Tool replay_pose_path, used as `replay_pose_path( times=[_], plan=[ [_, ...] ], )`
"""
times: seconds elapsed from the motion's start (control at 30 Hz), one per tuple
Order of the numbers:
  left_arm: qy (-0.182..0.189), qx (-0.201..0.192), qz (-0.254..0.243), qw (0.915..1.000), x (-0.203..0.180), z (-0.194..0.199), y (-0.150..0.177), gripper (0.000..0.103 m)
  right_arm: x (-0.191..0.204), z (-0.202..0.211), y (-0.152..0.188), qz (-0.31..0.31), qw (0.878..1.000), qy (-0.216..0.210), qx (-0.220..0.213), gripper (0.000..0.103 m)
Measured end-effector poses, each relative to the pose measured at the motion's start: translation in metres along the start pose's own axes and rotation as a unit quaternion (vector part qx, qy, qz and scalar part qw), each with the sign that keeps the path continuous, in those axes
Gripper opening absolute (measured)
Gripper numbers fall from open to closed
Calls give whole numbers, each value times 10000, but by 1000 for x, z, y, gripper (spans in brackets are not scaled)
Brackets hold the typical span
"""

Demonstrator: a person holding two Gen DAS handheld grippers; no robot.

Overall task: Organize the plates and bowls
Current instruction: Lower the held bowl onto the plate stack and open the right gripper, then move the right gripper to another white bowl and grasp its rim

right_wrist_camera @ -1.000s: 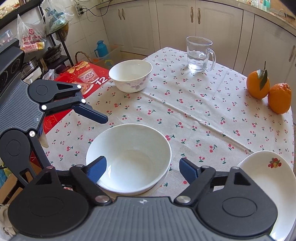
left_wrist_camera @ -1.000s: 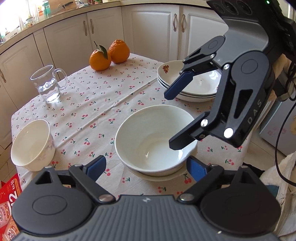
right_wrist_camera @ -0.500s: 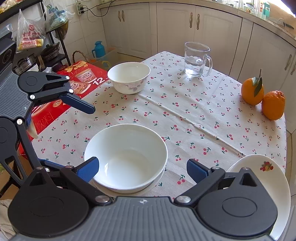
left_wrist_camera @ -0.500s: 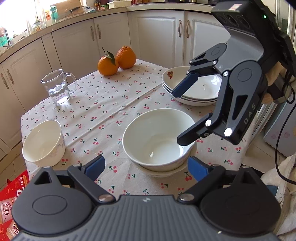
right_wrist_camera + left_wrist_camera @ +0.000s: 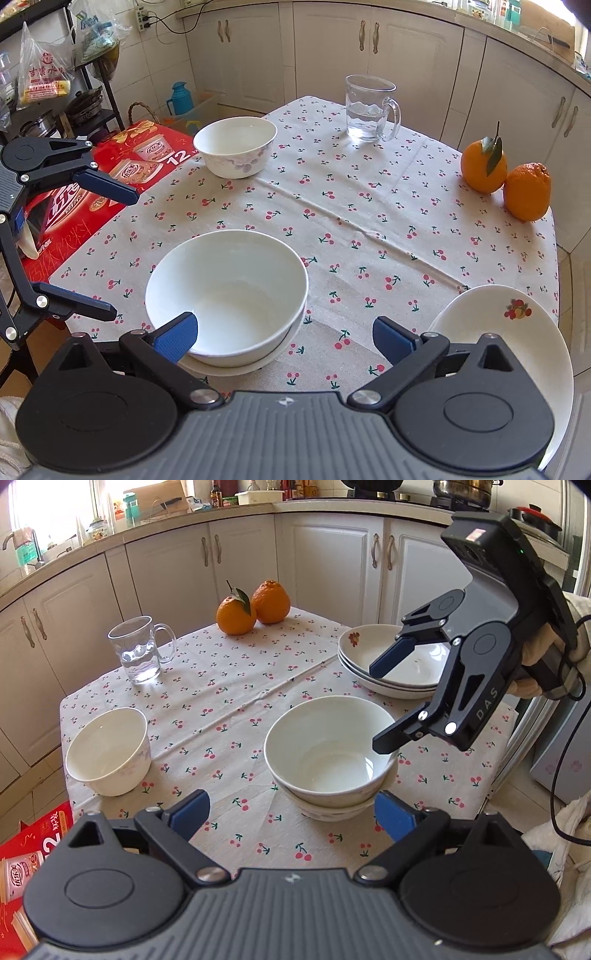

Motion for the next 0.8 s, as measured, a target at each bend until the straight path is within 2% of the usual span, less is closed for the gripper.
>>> replay_pose_path(
  times=[0.17,0.3,0.4,0.53,0.8],
  plan=[
    [-56,-118,177,9998,11,6,5,96,0,0,1,6,10000,-1,25,102],
    [-201,-183,305,9992,30,8,10,96,-2,3,-12,14,10000,10,-36,102],
    [-366,-265,461,9979,49,9,14,96,2,-2,-30,193,9998,12,-52,102],
    [-781,-335,558,9948,79,5,18,96,11,-18,-58,395,9991,-122,-106,103],
    [-1183,-344,702,9899,134,-25,23,96,21,-74,-111,686,9968,-418,-3,103]
  ],
)
Point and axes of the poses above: each gripper's, at about its wrist camera, not at the fingertips, and z roughly against the way its jaws point, x to its left, y to its underside, the point moved 5 cm from there along -z, roughly the way its jaws point, and after that the axes turned 11 degrees about -x, right-handed, at the moved point
